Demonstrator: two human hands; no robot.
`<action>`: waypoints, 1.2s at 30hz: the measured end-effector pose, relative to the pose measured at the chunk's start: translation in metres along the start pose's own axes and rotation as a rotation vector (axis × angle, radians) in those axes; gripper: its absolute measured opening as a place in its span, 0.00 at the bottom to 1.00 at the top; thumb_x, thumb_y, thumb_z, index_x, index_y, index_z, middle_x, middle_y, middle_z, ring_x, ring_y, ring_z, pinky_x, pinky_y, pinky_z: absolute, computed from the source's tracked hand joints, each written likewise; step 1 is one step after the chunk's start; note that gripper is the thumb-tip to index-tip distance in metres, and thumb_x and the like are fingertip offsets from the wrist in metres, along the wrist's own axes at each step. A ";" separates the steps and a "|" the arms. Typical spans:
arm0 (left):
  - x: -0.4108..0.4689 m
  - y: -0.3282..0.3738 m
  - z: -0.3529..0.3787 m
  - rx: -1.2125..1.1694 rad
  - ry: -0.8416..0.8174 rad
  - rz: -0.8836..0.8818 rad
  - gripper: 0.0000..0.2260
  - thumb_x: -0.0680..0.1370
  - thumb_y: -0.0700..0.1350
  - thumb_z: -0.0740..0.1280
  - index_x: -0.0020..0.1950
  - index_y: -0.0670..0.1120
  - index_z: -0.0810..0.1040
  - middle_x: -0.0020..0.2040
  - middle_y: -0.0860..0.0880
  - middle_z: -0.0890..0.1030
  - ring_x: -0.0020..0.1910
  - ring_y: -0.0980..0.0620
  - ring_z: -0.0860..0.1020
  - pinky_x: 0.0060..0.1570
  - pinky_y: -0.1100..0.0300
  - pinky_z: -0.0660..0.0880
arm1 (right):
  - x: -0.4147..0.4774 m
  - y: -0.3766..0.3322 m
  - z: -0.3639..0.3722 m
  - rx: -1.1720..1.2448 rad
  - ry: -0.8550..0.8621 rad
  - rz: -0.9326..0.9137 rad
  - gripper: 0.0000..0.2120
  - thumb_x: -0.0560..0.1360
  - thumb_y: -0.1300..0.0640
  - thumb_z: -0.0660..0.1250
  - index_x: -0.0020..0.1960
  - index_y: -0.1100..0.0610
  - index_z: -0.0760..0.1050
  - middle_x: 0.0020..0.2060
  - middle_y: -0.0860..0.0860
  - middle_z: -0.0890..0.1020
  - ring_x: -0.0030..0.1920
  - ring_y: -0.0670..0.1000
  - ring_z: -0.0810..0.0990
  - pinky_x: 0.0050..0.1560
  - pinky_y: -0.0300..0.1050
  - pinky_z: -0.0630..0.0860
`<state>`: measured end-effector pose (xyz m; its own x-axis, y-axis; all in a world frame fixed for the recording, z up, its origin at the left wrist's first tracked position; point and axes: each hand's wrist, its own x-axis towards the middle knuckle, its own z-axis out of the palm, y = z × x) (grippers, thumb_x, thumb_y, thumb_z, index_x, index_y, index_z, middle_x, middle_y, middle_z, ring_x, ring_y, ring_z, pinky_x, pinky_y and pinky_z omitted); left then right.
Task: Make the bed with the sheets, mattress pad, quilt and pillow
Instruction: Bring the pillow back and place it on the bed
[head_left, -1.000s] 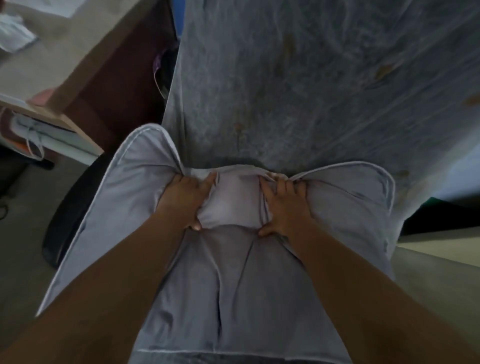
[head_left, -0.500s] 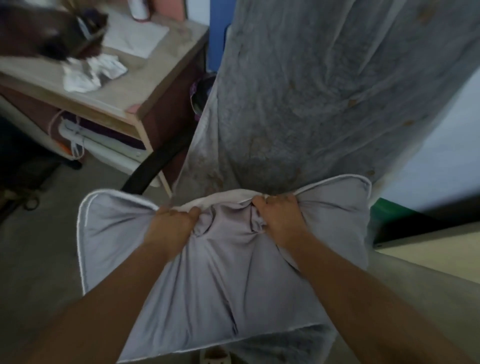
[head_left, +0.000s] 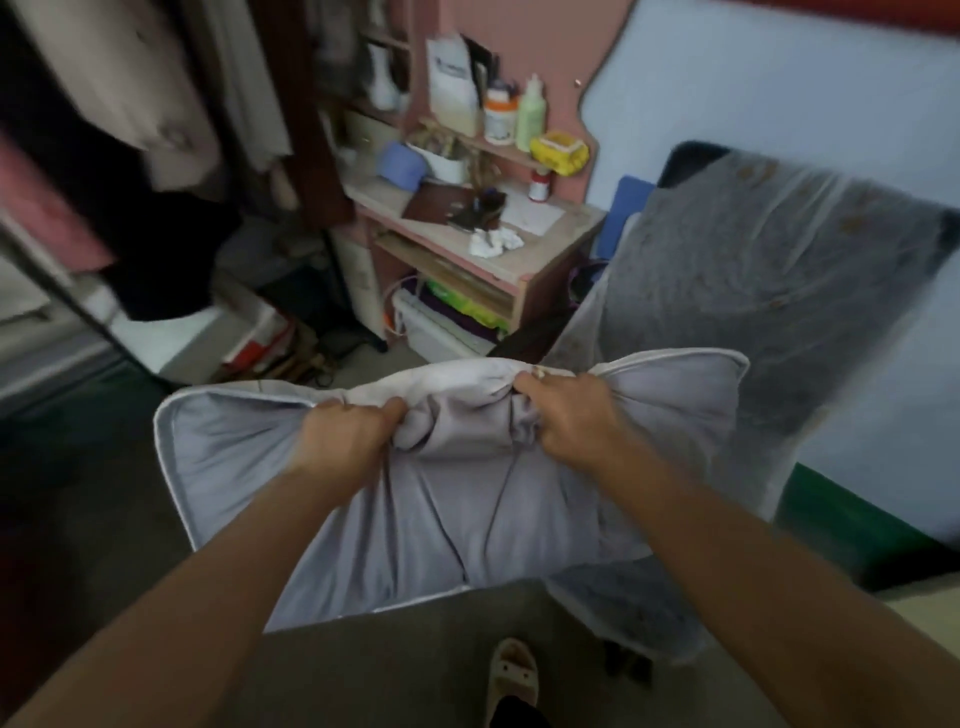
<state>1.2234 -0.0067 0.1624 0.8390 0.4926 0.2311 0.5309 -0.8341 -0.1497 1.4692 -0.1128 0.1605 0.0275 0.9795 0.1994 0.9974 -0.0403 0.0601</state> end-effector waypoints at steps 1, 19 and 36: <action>-0.021 -0.008 -0.019 0.032 0.026 -0.028 0.16 0.65 0.45 0.53 0.37 0.48 0.81 0.20 0.47 0.74 0.16 0.48 0.72 0.21 0.65 0.63 | 0.003 -0.021 -0.018 -0.007 -0.003 -0.026 0.19 0.63 0.60 0.67 0.53 0.51 0.70 0.46 0.52 0.81 0.45 0.58 0.82 0.37 0.46 0.72; -0.407 -0.008 -0.265 0.412 0.055 -1.028 0.09 0.63 0.49 0.60 0.38 0.52 0.78 0.26 0.50 0.80 0.22 0.47 0.77 0.21 0.65 0.68 | 0.025 -0.388 -0.185 0.272 0.345 -0.971 0.22 0.49 0.59 0.74 0.43 0.50 0.75 0.34 0.48 0.82 0.30 0.57 0.81 0.23 0.41 0.69; -0.589 0.267 -0.338 0.651 -0.091 -1.714 0.11 0.63 0.46 0.56 0.42 0.53 0.72 0.27 0.51 0.80 0.23 0.47 0.77 0.24 0.62 0.70 | -0.194 -0.557 -0.237 0.499 0.264 -1.719 0.18 0.62 0.58 0.70 0.52 0.51 0.75 0.41 0.51 0.84 0.39 0.60 0.82 0.36 0.47 0.74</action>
<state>0.8308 -0.6031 0.3117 -0.6210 0.6270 0.4703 0.6473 0.7486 -0.1435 0.8924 -0.3270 0.3205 -0.9063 -0.1962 0.3744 -0.1763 0.9805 0.0869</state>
